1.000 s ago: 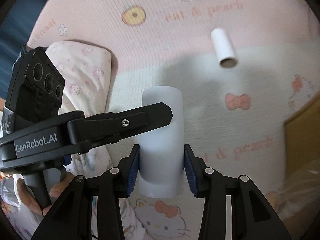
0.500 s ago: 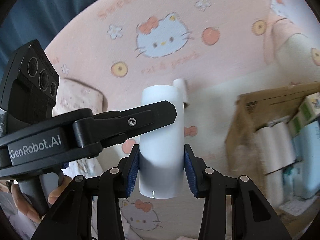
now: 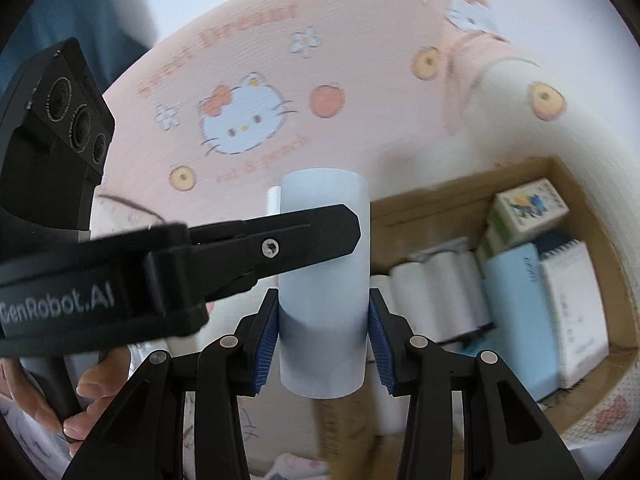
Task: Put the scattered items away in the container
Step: 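Carry both upright tubes over the cardboard box, then lower both tubes among the box's tubes and open both grippers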
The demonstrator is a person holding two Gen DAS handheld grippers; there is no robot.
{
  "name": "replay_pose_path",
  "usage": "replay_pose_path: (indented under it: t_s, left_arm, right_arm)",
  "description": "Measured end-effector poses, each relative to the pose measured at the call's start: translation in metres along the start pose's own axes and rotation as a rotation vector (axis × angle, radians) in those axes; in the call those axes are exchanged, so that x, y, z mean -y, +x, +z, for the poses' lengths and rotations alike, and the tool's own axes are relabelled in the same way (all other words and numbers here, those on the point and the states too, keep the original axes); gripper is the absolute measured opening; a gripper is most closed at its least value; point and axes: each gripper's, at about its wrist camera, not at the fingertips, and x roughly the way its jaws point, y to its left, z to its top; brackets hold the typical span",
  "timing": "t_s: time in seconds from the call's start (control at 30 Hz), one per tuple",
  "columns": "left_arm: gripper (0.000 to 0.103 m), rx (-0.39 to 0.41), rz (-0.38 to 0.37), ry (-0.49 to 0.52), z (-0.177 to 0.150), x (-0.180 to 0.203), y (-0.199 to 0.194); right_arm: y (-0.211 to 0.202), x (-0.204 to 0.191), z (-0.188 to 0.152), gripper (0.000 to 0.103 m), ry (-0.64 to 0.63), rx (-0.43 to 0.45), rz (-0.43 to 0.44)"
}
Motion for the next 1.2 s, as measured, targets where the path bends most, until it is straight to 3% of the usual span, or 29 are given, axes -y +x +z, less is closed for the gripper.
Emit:
replay_pose_path:
  t_s: [0.2, 0.37, 0.57, 0.8, 1.0, 1.2]
  left_arm:
    - [0.046, -0.119, 0.109, 0.006, 0.005, 0.015, 0.046]
    - [0.046, -0.173, 0.168, 0.012, 0.001, 0.014, 0.071]
    - [0.046, -0.231, 0.229, -0.022, 0.009, 0.004, 0.093]
    - [0.046, -0.305, 0.302, 0.048, 0.007, -0.004, 0.109]
    - [0.046, -0.321, 0.344, 0.029, 0.011, -0.014, 0.120]
    - [0.046, -0.284, 0.434, 0.070, 0.011, -0.015, 0.116]
  right_arm:
    - [0.017, 0.050, 0.005, 0.040, 0.080, -0.118, 0.071]
    - [0.038, 0.070, -0.001, 0.040, 0.105, -0.206, 0.127]
    - [0.059, 0.081, -0.003, 0.040, 0.125, -0.246, 0.148]
    - [0.087, 0.090, 0.001, 0.040, 0.148, -0.277, 0.187]
    - [0.104, 0.096, 0.000, 0.040, 0.195, -0.298, 0.221]
    - [0.110, 0.094, -0.005, 0.040, 0.128, -0.346, 0.130]
